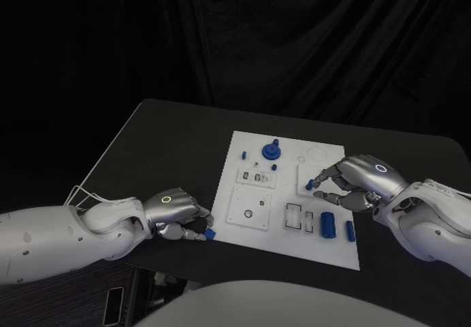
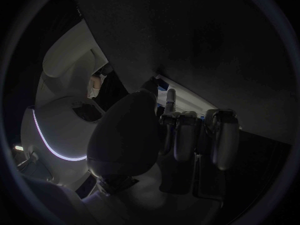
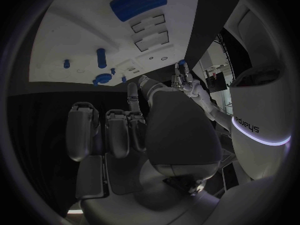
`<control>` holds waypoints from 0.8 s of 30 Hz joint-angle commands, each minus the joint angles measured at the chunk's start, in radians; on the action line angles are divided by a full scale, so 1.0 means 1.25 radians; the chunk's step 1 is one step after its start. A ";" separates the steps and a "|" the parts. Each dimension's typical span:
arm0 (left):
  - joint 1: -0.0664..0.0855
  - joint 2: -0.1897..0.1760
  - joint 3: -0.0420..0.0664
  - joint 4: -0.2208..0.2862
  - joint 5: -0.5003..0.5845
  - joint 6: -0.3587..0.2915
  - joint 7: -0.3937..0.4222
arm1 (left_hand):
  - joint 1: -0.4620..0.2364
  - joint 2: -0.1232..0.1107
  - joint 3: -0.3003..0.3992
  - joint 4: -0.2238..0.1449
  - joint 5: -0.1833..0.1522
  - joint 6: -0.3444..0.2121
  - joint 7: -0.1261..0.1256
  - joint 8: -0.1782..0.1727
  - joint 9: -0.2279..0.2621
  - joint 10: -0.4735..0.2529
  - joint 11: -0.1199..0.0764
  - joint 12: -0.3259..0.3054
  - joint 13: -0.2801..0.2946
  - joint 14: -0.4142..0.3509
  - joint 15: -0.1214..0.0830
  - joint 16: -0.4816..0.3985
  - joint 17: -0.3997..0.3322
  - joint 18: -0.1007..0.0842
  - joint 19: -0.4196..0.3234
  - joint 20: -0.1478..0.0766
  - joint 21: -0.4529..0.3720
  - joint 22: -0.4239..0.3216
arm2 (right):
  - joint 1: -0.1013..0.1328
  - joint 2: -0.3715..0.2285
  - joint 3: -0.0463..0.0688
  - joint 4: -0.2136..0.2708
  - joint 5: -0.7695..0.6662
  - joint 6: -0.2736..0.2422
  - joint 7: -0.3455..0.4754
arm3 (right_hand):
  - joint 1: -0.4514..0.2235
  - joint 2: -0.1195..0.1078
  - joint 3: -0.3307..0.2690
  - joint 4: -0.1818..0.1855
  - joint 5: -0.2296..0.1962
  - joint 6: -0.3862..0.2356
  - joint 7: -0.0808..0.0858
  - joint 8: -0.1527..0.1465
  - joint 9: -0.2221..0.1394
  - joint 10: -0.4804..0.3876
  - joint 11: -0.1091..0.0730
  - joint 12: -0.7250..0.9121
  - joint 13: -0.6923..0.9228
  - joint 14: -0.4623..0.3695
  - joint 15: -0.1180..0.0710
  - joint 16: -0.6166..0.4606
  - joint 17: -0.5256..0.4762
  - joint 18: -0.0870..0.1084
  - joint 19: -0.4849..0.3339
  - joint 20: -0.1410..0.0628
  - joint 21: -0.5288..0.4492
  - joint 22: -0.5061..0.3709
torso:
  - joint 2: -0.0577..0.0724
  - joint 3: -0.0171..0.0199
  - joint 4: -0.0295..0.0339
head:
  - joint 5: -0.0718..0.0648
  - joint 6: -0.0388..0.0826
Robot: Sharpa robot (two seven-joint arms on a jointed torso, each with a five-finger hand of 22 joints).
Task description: Assemble the parts on the task board
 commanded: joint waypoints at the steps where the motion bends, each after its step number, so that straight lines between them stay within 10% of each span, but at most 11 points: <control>1: -0.002 0.003 0.000 0.001 -0.001 0.004 0.015 | -0.003 0.005 0.006 -0.001 0.006 -0.007 0.001 0.001 -0.002 0.084 -0.003 0.003 0.211 0.084 -0.003 0.002 0.211 -0.004 0.047 -0.006 -0.002 0.193 | -0.002 0.000 0.000 0.002 -0.005 0.010 -0.018 | -0.009 0.000 -0.001 0.004 -0.003 0.006 0.002 -0.002 -0.001 0.015 0.003 -0.005 0.097 0.058 0.003 -0.001 0.104 0.003 0.021 0.005 0.002 0.163 | 0.000 -0.0002 0.0006 | -0.001 0.000; 13: -0.002 0.016 0.000 -0.002 -0.001 0.013 0.018 | 0.001 0.008 0.011 -0.001 0.012 -0.003 0.002 0.004 -0.005 0.084 -0.001 0.003 0.211 0.084 -0.002 0.002 0.211 -0.004 0.048 -0.005 -0.002 0.193 | -0.003 0.000 0.000 0.003 -0.005 0.015 -0.021 | -0.009 0.000 -0.001 0.004 -0.003 0.006 0.002 -0.002 -0.001 0.015 0.003 -0.005 0.097 0.058 0.003 -0.001 0.104 0.003 0.021 0.005 0.002 0.163 | 0.000 -0.0002 -0.0005 | 0.000 0.000; 24: -0.002 0.023 0.000 -0.004 -0.001 0.013 0.023 | 0.028 0.019 0.044 -0.003 0.070 0.101 -0.007 0.011 -0.035 0.084 0.001 0.003 0.211 0.084 0.001 0.002 0.211 -0.005 0.051 -0.001 0.003 0.195 | -0.003 -0.001 0.000 0.003 -0.005 0.016 -0.021 | -0.008 0.001 0.000 0.003 -0.004 0.006 0.002 -0.002 -0.001 0.013 0.003 -0.007 0.094 0.057 0.003 -0.003 0.102 0.004 0.020 0.004 -0.001 0.162 | 0.001 0.0002 0.0000 | -0.003 0.000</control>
